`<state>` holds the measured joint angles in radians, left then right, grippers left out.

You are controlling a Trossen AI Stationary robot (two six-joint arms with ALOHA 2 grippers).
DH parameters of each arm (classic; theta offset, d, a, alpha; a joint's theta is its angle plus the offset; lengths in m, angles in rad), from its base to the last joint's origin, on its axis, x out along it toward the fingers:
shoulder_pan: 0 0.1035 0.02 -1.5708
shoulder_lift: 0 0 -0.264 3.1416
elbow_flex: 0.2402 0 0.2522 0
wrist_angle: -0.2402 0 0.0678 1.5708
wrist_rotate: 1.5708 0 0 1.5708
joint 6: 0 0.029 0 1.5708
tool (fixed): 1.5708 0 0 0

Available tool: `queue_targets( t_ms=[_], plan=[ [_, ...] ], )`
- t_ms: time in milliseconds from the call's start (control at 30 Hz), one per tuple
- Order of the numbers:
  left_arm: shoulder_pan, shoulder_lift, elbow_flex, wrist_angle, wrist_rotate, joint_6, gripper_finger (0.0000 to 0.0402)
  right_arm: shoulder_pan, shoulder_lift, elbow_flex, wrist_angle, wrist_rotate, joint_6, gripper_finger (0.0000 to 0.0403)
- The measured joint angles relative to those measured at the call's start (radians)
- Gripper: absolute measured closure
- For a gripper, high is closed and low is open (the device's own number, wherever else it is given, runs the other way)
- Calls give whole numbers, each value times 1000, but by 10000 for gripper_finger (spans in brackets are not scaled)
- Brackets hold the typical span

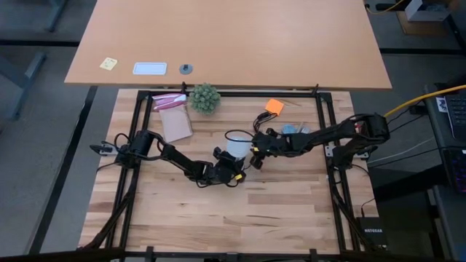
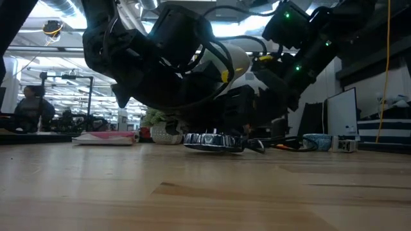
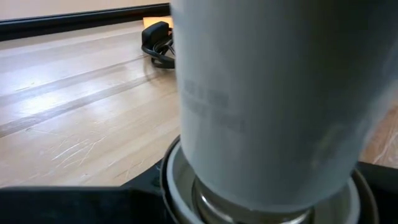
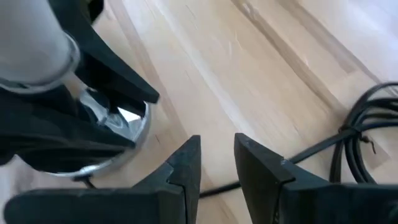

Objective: Screw lightbulb
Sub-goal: Remove the white lightbulb from the silver lamp

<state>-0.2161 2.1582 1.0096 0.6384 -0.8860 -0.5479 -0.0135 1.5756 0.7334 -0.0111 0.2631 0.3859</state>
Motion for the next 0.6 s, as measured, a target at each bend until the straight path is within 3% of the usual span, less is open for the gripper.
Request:
queue_targets(
  t_ms=[400,600],
  plan=[
    [12,0,0,-15,1,-22,247,0,-1,2,7,-14,0,301],
    [30,-1,1,-69,4,-101,202,0,-2,3,10,-20,0,301]
  ],
)
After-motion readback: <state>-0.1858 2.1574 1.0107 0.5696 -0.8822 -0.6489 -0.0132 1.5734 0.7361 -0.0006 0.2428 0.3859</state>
